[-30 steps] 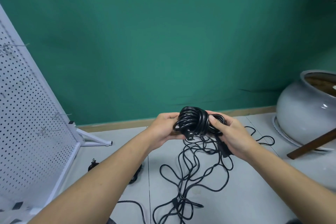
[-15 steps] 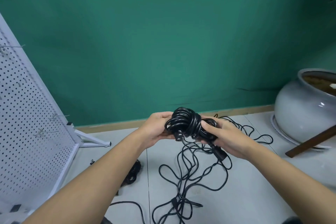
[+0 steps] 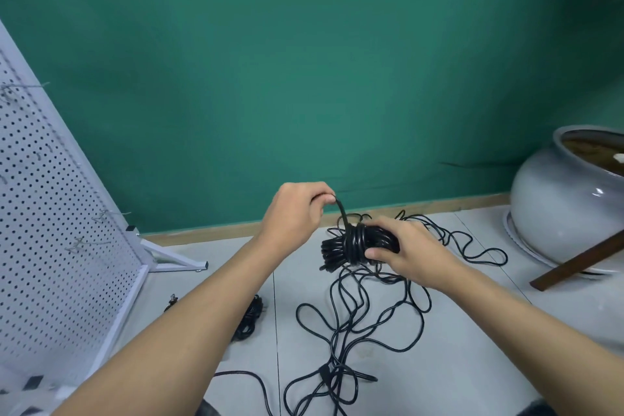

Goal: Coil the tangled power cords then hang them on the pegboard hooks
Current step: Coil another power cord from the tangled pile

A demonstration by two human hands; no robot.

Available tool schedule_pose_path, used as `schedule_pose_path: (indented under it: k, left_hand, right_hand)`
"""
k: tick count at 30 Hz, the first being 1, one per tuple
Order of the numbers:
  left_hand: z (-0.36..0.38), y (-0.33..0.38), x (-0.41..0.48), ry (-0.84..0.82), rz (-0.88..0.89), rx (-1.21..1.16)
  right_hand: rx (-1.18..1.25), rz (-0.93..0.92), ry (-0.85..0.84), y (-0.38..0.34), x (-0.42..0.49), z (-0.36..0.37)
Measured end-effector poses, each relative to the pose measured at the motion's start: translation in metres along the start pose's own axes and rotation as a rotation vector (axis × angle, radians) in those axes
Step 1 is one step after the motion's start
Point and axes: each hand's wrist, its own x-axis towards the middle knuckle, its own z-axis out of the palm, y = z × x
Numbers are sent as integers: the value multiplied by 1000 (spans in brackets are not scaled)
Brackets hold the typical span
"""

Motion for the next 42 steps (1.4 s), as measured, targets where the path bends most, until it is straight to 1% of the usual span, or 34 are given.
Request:
schedule_pose_path:
  k: [2, 4, 6, 8, 12, 16, 19, 24, 26, 29, 32, 34, 36, 37, 39, 42]
  left_hand:
    - [2, 1, 1, 16, -79, -83]
    - [3, -3, -2, -20, -232, -233]
    - [3, -8, -5, -84, -390, -355]
    - [5, -14, -7, -149, -503, -403]
    - [6, -20, -9, -309, -617, -524]
    - [4, -18, -14, -402, -690, -684]
    - [4, -17, -18, -405, -686, -686]
    - [4, -16, -18, -308, -653, -672]
    - [5, -13, -17, -260, -627, -670]
    - [8, -8, -15, -178, -572, -646]
    - [9, -5, -12, -110, -494, -554]
    - [7, -2, -11, -96, -440, -498]
    - [5, 2, -11, -107, -398, -487]
    - [5, 5, -12, -120, -378, -481]
    - [4, 10, -13, -136, -346, -475]
    - [3, 12, -13, -141, -326, -482]
  right_hand:
    - [4, -120, 27, -8, -1, 3]
    - [-8, -206, 40, -11, -1, 5]
    - [-35, -248, 66, -9, -1, 1]
    - [-73, -261, 60, -6, -3, 0]
    - [-98, -339, 82, -6, -6, 6]
    - [-97, -374, 103, -6, -5, 7]
    - [-72, -381, 64, -12, -8, 12]
    - [71, -264, 69, -23, -14, 7]
    - [151, -214, 105, -30, -15, 6]
    - [301, -105, 216, -34, -12, 3]
    - [424, 1, 244, -28, -9, 1]
    - [466, 156, 196, -27, -9, -1]
    - [542, 308, 77, -23, -8, -5]
    - [587, 346, 12, -21, -8, -8]
    - [660, 357, -102, -16, -6, -13]
    - [719, 314, -174, -10, -6, -11]
